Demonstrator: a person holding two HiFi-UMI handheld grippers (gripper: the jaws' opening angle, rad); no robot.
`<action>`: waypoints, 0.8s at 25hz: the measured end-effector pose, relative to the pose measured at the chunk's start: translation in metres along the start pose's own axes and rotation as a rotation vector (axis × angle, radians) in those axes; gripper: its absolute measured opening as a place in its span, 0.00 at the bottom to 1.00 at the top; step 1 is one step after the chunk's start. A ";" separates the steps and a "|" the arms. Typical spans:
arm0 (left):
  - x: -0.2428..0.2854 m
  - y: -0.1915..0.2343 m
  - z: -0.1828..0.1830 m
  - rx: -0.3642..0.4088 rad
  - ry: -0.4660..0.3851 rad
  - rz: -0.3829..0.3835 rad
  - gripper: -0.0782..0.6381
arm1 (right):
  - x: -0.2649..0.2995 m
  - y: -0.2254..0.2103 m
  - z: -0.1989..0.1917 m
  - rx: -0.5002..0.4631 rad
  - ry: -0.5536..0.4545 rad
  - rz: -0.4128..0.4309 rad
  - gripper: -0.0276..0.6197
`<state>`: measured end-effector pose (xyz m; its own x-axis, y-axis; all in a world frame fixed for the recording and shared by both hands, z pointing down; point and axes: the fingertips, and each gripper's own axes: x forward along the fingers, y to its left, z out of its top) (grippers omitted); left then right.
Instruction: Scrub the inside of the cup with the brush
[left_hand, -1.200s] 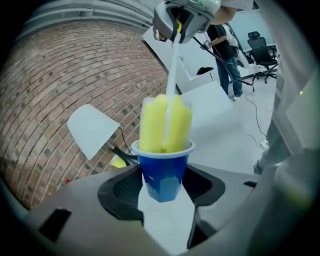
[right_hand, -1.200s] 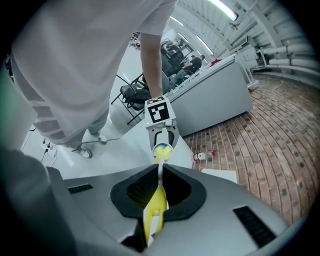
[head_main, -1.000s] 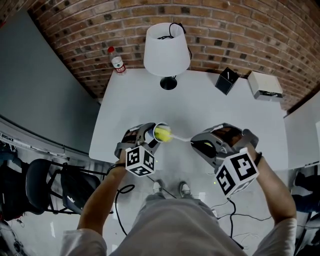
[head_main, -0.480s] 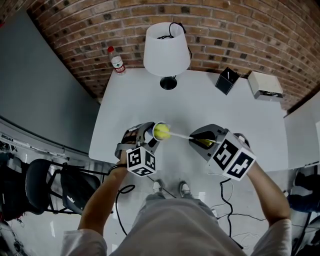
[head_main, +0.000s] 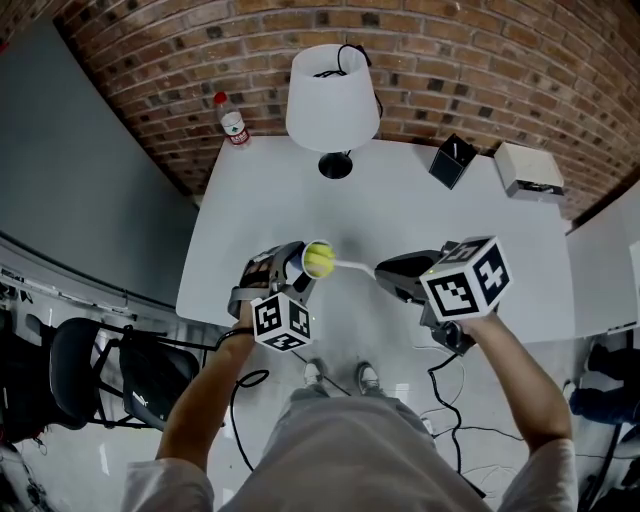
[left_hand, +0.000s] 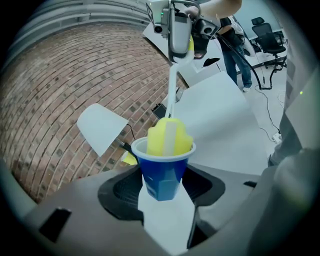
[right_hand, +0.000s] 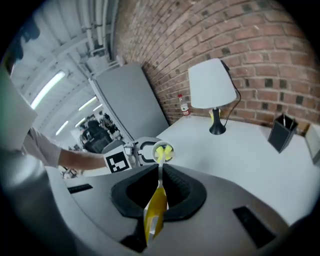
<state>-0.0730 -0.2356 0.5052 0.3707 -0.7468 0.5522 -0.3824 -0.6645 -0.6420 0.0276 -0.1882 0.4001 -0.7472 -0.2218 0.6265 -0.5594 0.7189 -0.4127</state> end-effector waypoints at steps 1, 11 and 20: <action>0.000 0.000 0.000 -0.002 0.000 0.003 0.47 | 0.001 -0.003 -0.001 0.061 -0.007 0.020 0.08; 0.003 0.002 -0.002 -0.002 -0.009 0.020 0.47 | 0.000 -0.012 -0.005 0.500 -0.067 0.174 0.08; 0.016 -0.002 -0.005 -0.063 -0.046 -0.009 0.47 | -0.003 -0.010 0.001 0.303 -0.013 0.042 0.08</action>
<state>-0.0709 -0.2466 0.5182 0.4122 -0.7399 0.5316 -0.4311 -0.6724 -0.6016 0.0354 -0.1949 0.4017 -0.7753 -0.2055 0.5972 -0.6081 0.4985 -0.6179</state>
